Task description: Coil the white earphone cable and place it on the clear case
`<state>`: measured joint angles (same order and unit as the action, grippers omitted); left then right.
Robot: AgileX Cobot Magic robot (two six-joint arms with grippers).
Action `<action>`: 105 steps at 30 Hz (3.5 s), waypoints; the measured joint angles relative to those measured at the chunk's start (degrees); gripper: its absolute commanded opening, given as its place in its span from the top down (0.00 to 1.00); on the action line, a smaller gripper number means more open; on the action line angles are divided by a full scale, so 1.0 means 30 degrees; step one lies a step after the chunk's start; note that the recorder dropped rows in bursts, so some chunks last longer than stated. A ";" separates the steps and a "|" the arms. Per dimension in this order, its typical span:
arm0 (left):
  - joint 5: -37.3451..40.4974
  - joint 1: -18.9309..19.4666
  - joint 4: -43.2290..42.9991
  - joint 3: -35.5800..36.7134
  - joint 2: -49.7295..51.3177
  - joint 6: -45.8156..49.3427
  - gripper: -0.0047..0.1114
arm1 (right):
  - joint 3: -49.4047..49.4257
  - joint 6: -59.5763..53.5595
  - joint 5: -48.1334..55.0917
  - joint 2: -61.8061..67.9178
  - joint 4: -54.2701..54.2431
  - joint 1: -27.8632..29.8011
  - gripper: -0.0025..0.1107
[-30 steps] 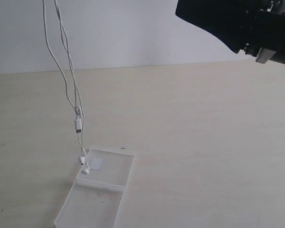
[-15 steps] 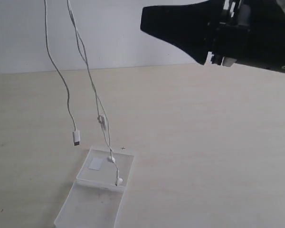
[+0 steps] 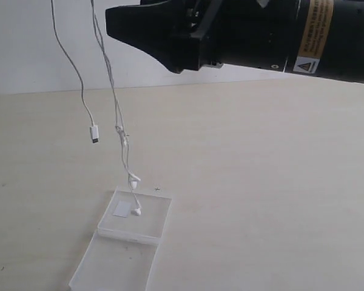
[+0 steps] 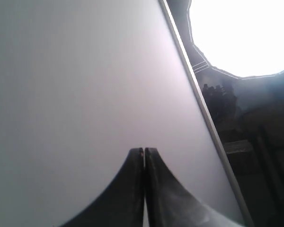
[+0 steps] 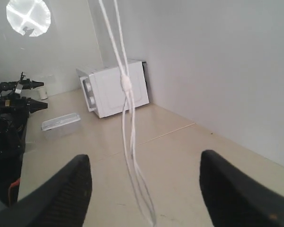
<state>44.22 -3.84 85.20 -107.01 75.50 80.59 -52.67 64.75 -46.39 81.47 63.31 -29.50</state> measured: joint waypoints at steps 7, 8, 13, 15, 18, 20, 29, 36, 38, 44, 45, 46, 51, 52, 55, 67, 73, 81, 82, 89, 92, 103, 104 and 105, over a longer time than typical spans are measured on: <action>-0.1027 0.0000 0.1416 0.0047 0.0000 -0.0267 0.96 | -0.0230 0.0000 -0.0024 0.0000 -0.0202 -0.0121 0.40; -0.1043 0.0000 0.1471 0.0185 0.0000 -0.0304 0.96 | -0.0230 0.0000 -0.0109 0.0000 -0.0202 -0.0210 0.40; -0.1451 0.0000 0.1605 0.0942 0.0000 -0.0358 0.96 | -0.0230 0.0000 -0.0266 0.0000 -0.0278 -0.1473 0.40; -0.1572 0.0000 0.1605 0.0942 0.0000 -0.0358 0.96 | -0.0230 -0.0035 -0.0266 0.0000 -0.0324 -0.1895 0.40; -0.1707 0.0000 0.1650 0.0942 0.0000 -0.0358 0.96 | -0.0230 -0.0082 0.0115 0.0000 -0.0334 -0.2325 0.40; -0.1735 0.0000 0.1732 0.0942 0.0000 -0.0358 0.96 | -0.0230 -0.0254 0.0559 0.0000 -0.0415 -0.2429 0.40; -0.1796 0.0000 0.2107 0.1017 0.0000 -0.0358 0.96 | -0.0230 -0.2250 0.1179 0.0156 -0.3164 -0.2429 0.40; -0.1796 0.0000 0.2518 0.1017 0.0000 -0.0358 0.96 | -0.0230 -0.3869 0.1711 0.0663 -0.5561 -0.2429 0.40; -0.1796 0.0000 0.2606 0.1017 0.0000 -0.0358 0.96 | -0.0432 -0.3951 0.1675 0.1109 -0.5682 -0.2515 0.40; -0.1753 0.0000 0.2691 0.1017 0.0000 -0.0358 0.96 | -0.1627 -0.4023 0.1596 0.2231 -0.5725 -0.3623 0.40; -0.1753 0.0000 0.2691 0.1017 0.0000 -0.0358 0.96 | -0.1939 -0.4023 0.1596 0.2441 -0.5725 -0.3857 0.40; -0.1753 0.0000 0.2691 0.1017 0.0000 -0.0358 0.96 | -0.2253 -0.4023 0.1635 0.2648 -0.5725 -0.4083 0.40; -0.1753 0.0000 0.2732 0.1017 0.0000 -0.0358 0.96 | -0.3188 -0.4037 0.1752 0.3176 -0.5639 -0.4950 0.40; -0.1753 0.0000 0.2732 0.1017 0.0000 -0.0358 0.96 | -0.3281 -0.4037 0.1795 0.3176 -0.5533 -0.5122 0.40; -0.1727 0.0000 0.2732 0.1017 0.0000 -0.0358 0.96 | -0.3502 -0.4076 0.1985 0.3176 -0.5496 -0.5237 0.42; -0.1727 0.0000 0.2732 0.1017 0.0000 -0.0358 0.96 | -0.3545 -0.4076 0.3568 0.3516 -0.5496 -0.5248 0.58; -0.1727 0.0000 0.2732 0.1017 0.0000 -0.0358 0.96 | -0.3545 -0.4230 0.3583 0.3516 -0.5496 -0.5248 0.61; -0.1680 0.0000 0.2732 0.1017 0.0000 -0.0358 0.96 | -0.3545 -0.4267 0.3583 0.3516 -0.5893 -0.5248 0.65; -0.1680 0.0000 0.2732 0.1017 0.0000 -0.0358 0.96 | -0.3545 -0.4267 0.3583 0.3516 -0.5893 -0.5248 0.66; -0.1517 0.0000 0.2732 0.1017 0.0000 -0.0358 0.96 | -0.3545 -0.4267 0.3583 0.3516 -0.5945 -0.5248 0.98; -0.1517 0.0000 0.2732 0.1017 0.0000 -0.0358 0.96 | -0.3545 -0.4267 0.3583 0.3516 -0.5981 -0.5248 0.98; -0.1474 0.0818 -0.2916 0.1058 -0.0593 -0.3982 0.96 | -0.3545 -0.2024 0.6741 0.2823 -0.4554 -0.5248 0.98; -0.1474 0.1110 -0.4259 0.1058 -0.0709 -0.4991 0.96 | -0.3545 -0.1753 0.7070 0.2543 -0.4161 -0.5248 0.98; -0.1431 0.1349 -0.5352 0.1058 -0.0753 -0.6109 0.96 | -0.3545 -0.1597 0.7426 0.2350 -0.3889 -0.5248 0.98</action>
<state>39.93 0.20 69.14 -103.84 73.24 62.26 -63.31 59.96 -24.12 88.52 51.64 -45.25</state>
